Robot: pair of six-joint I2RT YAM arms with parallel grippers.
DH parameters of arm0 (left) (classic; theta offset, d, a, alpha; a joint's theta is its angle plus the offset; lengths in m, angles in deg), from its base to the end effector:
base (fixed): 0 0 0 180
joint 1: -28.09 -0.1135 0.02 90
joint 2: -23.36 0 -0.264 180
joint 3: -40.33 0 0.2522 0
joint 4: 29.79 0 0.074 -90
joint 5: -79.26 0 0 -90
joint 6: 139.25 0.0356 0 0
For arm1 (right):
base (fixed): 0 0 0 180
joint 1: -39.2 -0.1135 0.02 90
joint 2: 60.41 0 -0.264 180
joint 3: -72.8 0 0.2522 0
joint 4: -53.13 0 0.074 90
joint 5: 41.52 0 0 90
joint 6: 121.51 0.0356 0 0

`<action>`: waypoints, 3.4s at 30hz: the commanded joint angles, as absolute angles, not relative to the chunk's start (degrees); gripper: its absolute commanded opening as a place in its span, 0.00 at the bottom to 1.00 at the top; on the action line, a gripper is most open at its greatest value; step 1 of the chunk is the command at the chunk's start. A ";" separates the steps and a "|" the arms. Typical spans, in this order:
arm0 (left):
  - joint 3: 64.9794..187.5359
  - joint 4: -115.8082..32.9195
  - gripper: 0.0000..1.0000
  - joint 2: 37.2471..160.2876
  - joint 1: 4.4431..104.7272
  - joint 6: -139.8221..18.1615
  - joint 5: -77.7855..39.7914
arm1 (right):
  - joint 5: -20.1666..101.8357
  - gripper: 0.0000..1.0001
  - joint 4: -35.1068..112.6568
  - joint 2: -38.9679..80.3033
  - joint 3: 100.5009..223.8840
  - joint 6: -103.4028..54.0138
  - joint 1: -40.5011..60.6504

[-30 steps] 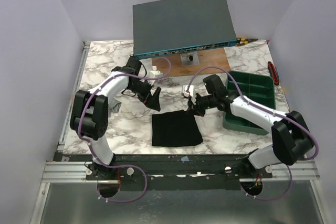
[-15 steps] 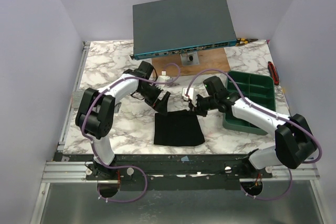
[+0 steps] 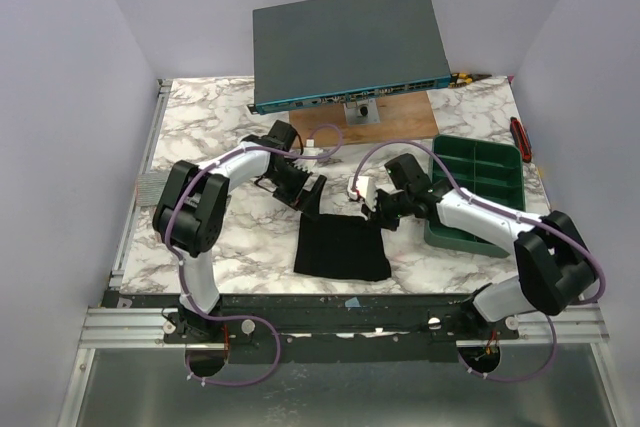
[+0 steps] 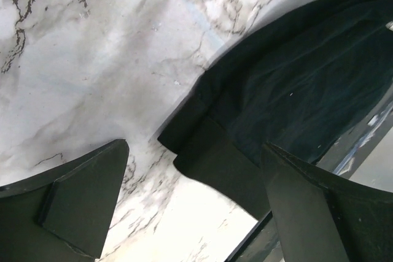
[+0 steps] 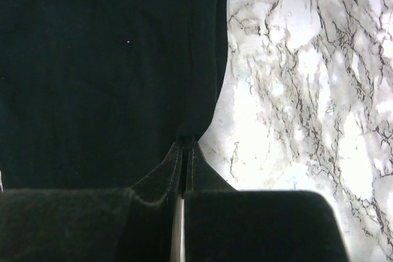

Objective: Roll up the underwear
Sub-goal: Fold the underwear at the center of the board.

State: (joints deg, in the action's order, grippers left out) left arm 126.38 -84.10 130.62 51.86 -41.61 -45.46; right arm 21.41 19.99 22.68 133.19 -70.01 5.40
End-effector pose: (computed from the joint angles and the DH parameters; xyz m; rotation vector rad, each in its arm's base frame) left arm 0.3206 -0.1634 0.1744 0.8761 2.6997 -0.9284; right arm 0.2239 0.1694 0.1908 -1.6070 1.8895 0.5638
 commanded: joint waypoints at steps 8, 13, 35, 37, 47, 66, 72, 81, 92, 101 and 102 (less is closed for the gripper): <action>126.38 -83.44 0.93 135.78 53.57 -44.16 -50.71 | 22.98 0.01 19.51 24.73 133.67 -68.44 5.78; 126.95 -84.94 0.83 136.26 53.57 -43.65 -53.65 | 23.16 0.01 20.12 24.67 133.74 -67.93 6.20; 131.09 -91.65 0.34 140.86 53.22 -38.22 -62.21 | 24.80 0.01 22.07 28.59 137.18 -62.27 10.11; 130.99 -91.27 0.22 140.87 53.22 -38.35 -62.78 | 25.15 0.01 22.58 28.92 137.28 -61.45 10.28; 130.10 -89.43 0.00 138.93 53.22 -38.86 -62.88 | 27.00 0.01 24.24 28.59 137.27 -59.33 10.83; 125.69 -82.56 0.00 124.44 54.19 -38.25 -51.79 | 24.30 0.01 24.81 24.81 138.29 -61.22 11.79; 124.08 -81.68 0.00 122.77 54.95 -36.59 -45.67 | 21.37 0.01 27.15 21.48 136.31 -65.12 12.14; 118.65 -74.54 0.00 118.42 58.03 -37.58 -40.48 | 18.72 0.01 30.51 16.54 128.90 -71.75 12.26; 107.05 -63.55 0.00 104.99 60.57 -36.73 -38.72 | 16.28 0.01 30.33 11.99 124.64 -74.22 12.94; 103.11 -59.96 0.00 99.43 66.78 -34.19 -34.99 | 15.17 0.03 24.48 9.30 124.81 -77.26 12.96; 102.73 -59.74 0.00 99.31 67.71 -33.76 -34.18 | 15.17 0.03 23.87 9.09 124.67 -77.69 12.94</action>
